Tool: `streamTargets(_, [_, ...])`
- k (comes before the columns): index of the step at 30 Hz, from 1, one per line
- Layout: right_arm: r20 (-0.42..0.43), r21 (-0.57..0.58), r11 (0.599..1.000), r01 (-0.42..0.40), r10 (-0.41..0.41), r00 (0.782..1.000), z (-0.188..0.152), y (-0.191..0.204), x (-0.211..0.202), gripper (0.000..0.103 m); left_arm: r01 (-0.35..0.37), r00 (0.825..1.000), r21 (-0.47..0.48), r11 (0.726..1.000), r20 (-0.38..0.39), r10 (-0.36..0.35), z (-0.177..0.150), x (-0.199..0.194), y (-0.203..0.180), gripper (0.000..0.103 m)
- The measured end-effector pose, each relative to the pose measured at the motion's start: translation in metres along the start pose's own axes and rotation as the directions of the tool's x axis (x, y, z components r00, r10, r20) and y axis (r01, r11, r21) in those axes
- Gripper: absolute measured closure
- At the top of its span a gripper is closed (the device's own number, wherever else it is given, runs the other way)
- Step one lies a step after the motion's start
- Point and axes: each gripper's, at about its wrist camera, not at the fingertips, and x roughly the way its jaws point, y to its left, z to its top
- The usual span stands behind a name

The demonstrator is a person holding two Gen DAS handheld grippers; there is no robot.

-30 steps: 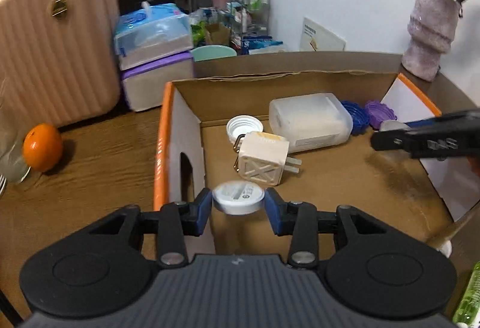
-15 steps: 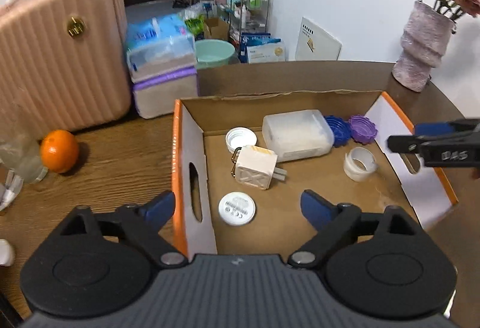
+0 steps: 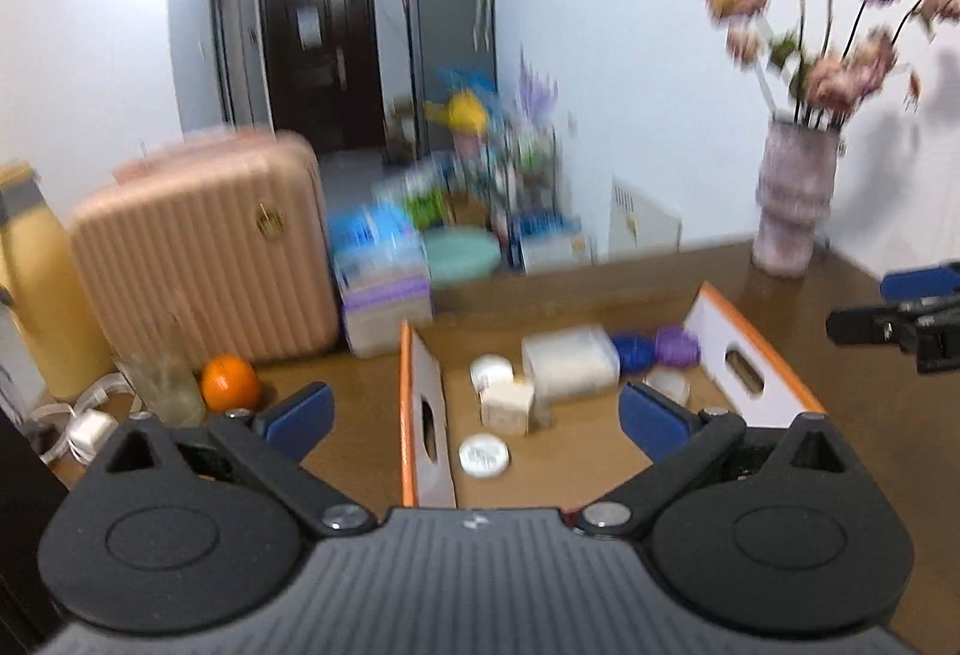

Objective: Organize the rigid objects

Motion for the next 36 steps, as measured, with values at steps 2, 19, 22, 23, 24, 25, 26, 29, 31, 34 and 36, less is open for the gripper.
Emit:
streamTargets(2, [0.091, -0.003, 1.0, 0.006, -0.006, 0.996, -0.015, 0.006, -0.017, 0.016, -0.038, 0.996, -0.004, 0.999, 0.075, 0.038, -0.009, -0.017, -0.002, 0.0])
streamTargets(19, [0.429, -0.035, 0.999, 0.013, 0.003, 0.903, -0.127, 0.051, -0.115, 0.017, -0.109, 0.912, -0.049, 0.993, 0.393, 0.119, -0.112, -0.128, -0.004, 0.0])
streamTargets(22, [0.45, -0.043, 0.999, 0.02, 0.001, 0.893, -0.145, 0.059, -0.134, 0.017, -0.119, 0.917, -0.041, 0.992, 0.378, 0.125, -0.13, -0.148, -0.004, 0.0])
streamTargets(23, [0.455, -0.05, 0.999, 0.022, 0.003, 0.891, -0.153, 0.063, -0.141, 0.017, -0.122, 0.916, -0.048, 0.991, 0.379, 0.131, -0.14, -0.157, -0.005, 0.0])
streamTargets(24, [0.462, -0.053, 0.998, 0.024, 0.003, 0.887, -0.164, 0.067, -0.149, 0.017, -0.125, 0.915, -0.063, 0.99, 0.378, 0.139, -0.15, -0.164, -0.005, 0.0])
streamTargets(25, [0.464, -0.055, 0.998, 0.022, 0.006, 0.886, -0.172, 0.069, -0.155, 0.017, -0.114, 0.916, -0.076, 0.991, 0.377, 0.134, -0.162, -0.172, -0.006, 0.0])
streamTargets(26, [0.465, -0.055, 0.998, 0.02, 0.007, 0.885, -0.183, 0.073, -0.162, 0.017, -0.099, 0.921, -0.083, 0.992, 0.37, 0.123, -0.174, -0.179, -0.007, 0.0])
streamTargets(29, [0.469, -0.04, 0.999, 0.024, -0.003, 0.883, -0.216, 0.083, -0.183, 0.016, -0.077, 0.924, -0.078, 0.994, 0.368, 0.1, -0.205, -0.204, -0.013, 0.0])
streamTargets(31, [0.47, -0.036, 0.998, 0.041, -0.02, 0.882, -0.24, 0.091, -0.197, 0.015, -0.069, 0.917, -0.052, 0.996, 0.389, 0.084, -0.224, -0.223, -0.014, 0.0])
streamTargets(34, [0.48, -0.045, 0.998, 0.042, -0.016, 0.877, -0.269, 0.102, -0.22, 0.014, -0.114, 0.898, -0.054, 0.992, 0.422, 0.126, -0.256, -0.252, -0.018, 0.0])
streamTargets(36, [0.482, -0.034, 0.999, 0.036, -0.015, 0.876, -0.289, 0.11, -0.236, 0.014, -0.111, 0.897, -0.043, 0.993, 0.425, 0.119, -0.271, -0.264, -0.02, 0.0])
